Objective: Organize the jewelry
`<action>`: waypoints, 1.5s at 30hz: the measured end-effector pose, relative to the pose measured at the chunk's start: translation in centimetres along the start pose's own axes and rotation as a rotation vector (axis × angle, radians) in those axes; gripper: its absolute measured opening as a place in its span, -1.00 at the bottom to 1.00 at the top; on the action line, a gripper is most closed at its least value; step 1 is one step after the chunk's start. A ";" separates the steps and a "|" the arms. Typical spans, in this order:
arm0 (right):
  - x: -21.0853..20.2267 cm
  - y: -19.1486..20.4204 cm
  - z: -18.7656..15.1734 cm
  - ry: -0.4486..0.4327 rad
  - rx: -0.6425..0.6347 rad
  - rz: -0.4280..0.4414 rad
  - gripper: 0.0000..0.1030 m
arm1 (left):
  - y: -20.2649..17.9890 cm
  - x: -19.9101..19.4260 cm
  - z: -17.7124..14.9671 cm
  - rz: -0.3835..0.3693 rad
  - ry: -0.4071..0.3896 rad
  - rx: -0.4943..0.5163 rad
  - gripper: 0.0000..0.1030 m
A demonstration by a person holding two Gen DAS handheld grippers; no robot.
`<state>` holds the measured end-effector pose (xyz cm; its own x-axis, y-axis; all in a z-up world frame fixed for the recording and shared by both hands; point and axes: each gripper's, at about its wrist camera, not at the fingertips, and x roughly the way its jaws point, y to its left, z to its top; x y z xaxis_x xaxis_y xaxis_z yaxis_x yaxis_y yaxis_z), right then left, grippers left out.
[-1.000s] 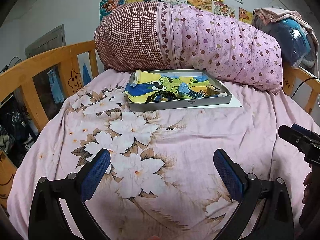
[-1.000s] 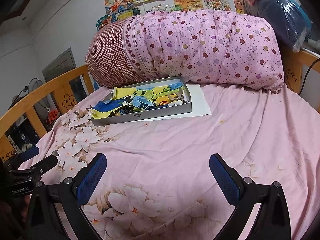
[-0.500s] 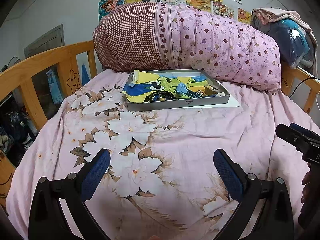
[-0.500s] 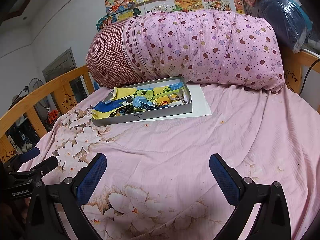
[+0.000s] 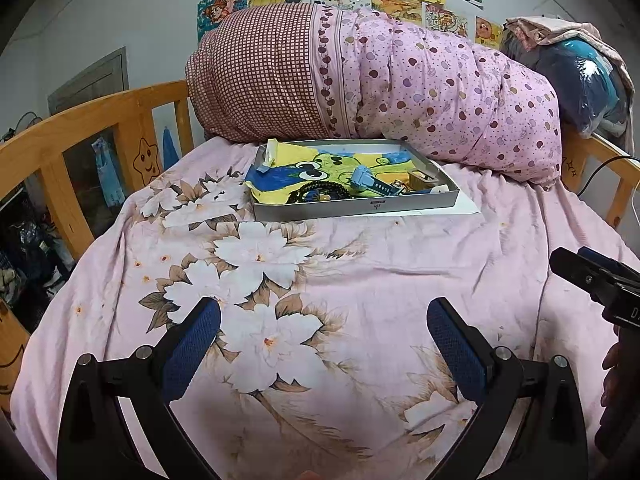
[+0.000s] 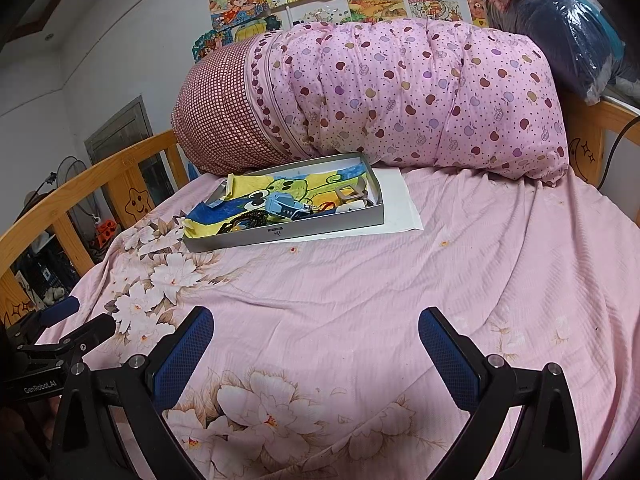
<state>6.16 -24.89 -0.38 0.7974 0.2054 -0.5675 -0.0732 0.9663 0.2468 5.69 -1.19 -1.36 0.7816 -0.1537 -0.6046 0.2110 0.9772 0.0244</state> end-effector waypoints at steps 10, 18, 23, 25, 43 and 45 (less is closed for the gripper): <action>0.0 0.0 0.0 0.001 0.000 -0.001 1.00 | 0.0 0.0 0.0 0.001 0.000 -0.001 0.96; 0.0 0.0 0.0 0.001 0.001 -0.001 1.00 | -0.1 0.0 -0.1 0.000 -0.001 -0.003 0.96; 0.0 0.0 0.0 0.001 0.000 -0.001 1.00 | 0.0 0.0 -0.1 -0.001 0.000 -0.003 0.96; 0.0 0.0 0.0 0.002 0.001 -0.001 1.00 | 0.0 0.0 -0.1 0.000 -0.001 -0.004 0.96; 0.1 0.0 -0.1 0.003 0.002 -0.001 1.00 | -0.2 -0.1 -0.1 0.002 0.001 -0.007 0.96; 0.1 0.0 -0.1 0.003 0.002 -0.001 1.00 | -0.3 -0.1 -0.1 0.001 0.002 -0.007 0.96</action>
<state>6.18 -24.85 -0.50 0.7953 0.2053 -0.5703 -0.0713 0.9660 0.2484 5.50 -1.43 -1.42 0.7807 -0.1523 -0.6061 0.2063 0.9783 0.0199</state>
